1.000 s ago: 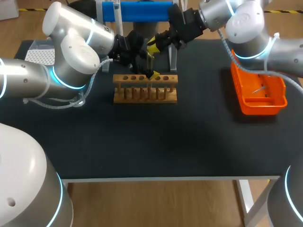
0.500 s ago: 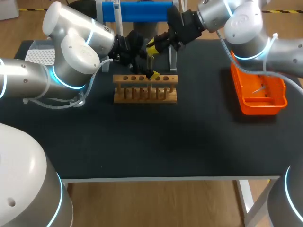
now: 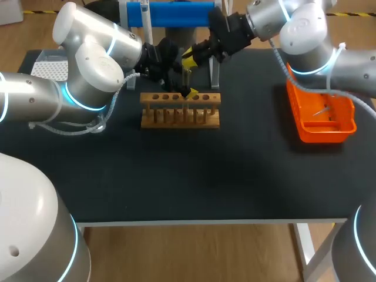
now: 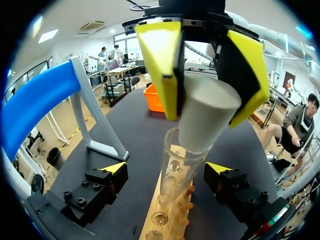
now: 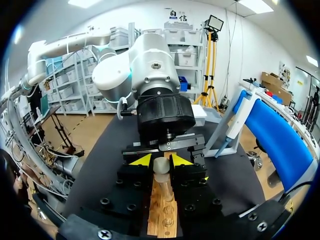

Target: Invert the test tube, pick up the pipette, mount the tip to pipette, aspirate from beaker and dispense into the tube, eject the tip, return the pipette, and cap with the stopper.

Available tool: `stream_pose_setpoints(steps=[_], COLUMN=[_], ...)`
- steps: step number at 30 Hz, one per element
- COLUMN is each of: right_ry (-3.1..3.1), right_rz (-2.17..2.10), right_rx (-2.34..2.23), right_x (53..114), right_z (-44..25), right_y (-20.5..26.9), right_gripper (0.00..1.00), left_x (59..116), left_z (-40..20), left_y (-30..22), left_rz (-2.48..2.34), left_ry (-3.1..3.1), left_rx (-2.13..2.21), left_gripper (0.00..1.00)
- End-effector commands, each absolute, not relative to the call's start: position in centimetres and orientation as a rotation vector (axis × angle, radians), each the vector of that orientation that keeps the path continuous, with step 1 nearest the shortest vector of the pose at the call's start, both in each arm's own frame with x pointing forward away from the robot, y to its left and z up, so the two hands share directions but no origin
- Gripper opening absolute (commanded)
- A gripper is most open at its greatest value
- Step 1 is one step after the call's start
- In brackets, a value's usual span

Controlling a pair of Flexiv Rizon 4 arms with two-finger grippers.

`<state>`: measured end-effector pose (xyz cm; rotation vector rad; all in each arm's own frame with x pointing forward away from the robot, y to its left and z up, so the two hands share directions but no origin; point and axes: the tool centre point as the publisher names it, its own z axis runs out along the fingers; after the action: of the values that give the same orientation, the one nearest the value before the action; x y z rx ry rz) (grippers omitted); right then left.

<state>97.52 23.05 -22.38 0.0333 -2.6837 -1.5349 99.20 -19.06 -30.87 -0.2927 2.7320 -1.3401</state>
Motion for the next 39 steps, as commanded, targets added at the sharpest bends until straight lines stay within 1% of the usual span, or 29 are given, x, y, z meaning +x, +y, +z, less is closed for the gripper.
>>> stream_pose_setpoints(steps=[1, 20, 39], right_ry=[-2.683, -2.686, -2.697], right_rz=[-1.544, -1.557, -1.510], right_rx=[0.033, 0.032, 0.016], right_x=[97.6, 97.8, 97.6], right_z=[-22.5, -22.2, -24.1], right_y=[23.0, 23.2, 22.7], right_gripper=[0.00, 0.00, 0.00], left_x=[99.3, 99.3, 99.3], left_z=[-30.9, -30.9, -30.9], left_y=[-19.1, -19.1, -19.1], left_rz=[-1.338, -1.338, -1.338], left_ry=[2.736, 2.736, 2.736], left_rx=[-0.292, -0.292, -0.292], left_gripper=[1.00, 1.00, 1.00])
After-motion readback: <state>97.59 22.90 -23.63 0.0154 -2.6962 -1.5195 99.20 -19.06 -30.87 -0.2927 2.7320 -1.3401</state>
